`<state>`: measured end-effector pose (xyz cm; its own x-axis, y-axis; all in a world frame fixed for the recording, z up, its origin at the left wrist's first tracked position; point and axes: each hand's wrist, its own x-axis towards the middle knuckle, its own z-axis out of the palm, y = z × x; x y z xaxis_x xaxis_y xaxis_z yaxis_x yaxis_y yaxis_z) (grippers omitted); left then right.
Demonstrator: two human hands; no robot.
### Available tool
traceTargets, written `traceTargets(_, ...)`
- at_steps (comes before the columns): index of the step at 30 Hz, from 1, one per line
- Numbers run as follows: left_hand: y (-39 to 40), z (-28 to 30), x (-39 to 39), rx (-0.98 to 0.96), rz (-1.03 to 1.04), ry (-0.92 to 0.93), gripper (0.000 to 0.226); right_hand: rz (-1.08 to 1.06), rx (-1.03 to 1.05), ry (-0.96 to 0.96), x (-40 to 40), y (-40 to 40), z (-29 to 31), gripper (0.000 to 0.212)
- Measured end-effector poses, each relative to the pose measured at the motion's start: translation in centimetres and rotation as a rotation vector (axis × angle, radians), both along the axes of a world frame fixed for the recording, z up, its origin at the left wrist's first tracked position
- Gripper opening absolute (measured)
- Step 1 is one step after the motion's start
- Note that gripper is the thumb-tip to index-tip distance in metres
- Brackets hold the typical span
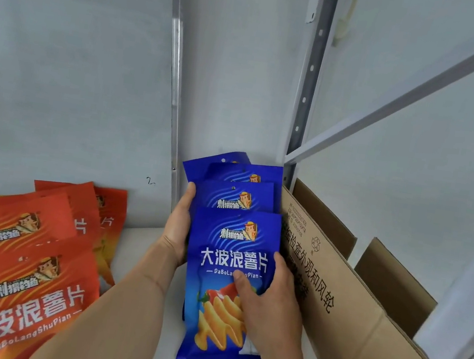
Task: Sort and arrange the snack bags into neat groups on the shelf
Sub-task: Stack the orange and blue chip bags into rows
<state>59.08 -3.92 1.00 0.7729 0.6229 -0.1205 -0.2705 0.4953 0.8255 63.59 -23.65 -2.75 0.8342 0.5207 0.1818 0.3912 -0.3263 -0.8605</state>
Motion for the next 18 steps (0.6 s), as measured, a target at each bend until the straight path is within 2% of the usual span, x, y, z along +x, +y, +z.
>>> traceTargets(7,0.3,0.6,0.4,0.018,-0.026,0.01,0.063,0.005,0.006,-0.011,0.1,0.3,-0.2,0.089)
traceTargets(12,0.7,1.1,0.9,0.031,0.057,0.201,0.083,-0.001,0.022,-0.039,0.5,0.5,-0.4,0.088)
traceTargets(18,-0.4,0.0,0.2,0.004,0.176,0.215,0.065,-0.007,-0.023,-0.044,1.6,0.9,-0.3,0.086)
